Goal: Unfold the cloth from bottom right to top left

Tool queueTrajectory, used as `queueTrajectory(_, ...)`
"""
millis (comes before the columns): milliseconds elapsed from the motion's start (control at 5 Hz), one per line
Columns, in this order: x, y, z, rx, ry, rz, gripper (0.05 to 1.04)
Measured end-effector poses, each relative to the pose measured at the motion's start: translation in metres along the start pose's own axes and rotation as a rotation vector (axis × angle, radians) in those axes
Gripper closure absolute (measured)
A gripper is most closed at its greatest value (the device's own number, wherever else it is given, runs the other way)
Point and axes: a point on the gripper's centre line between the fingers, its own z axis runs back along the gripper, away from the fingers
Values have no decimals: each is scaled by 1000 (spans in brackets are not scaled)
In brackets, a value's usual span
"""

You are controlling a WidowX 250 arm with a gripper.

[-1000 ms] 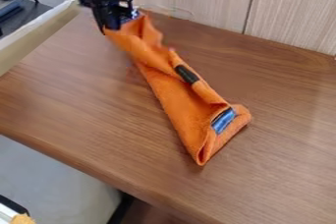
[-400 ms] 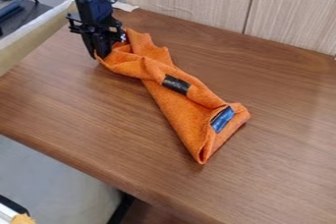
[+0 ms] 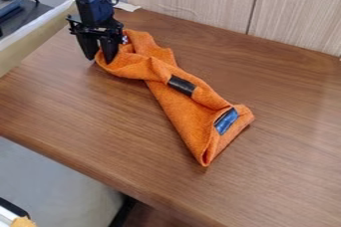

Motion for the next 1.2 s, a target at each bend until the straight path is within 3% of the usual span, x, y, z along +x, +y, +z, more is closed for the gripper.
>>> queueTrajectory(200,-2,-1,0,-7,14,5,83)
queueTrajectory(400,-2,-1,6,-1,6,8,81)
queueTrajectory(600,1,-3,35,22,-52,-1,84)
queueTrajectory(1000,-2,-12,83,-26,-124,-16,84)
queueTrajectory(1200,-6,-15,86,-38,-105,-46,84)
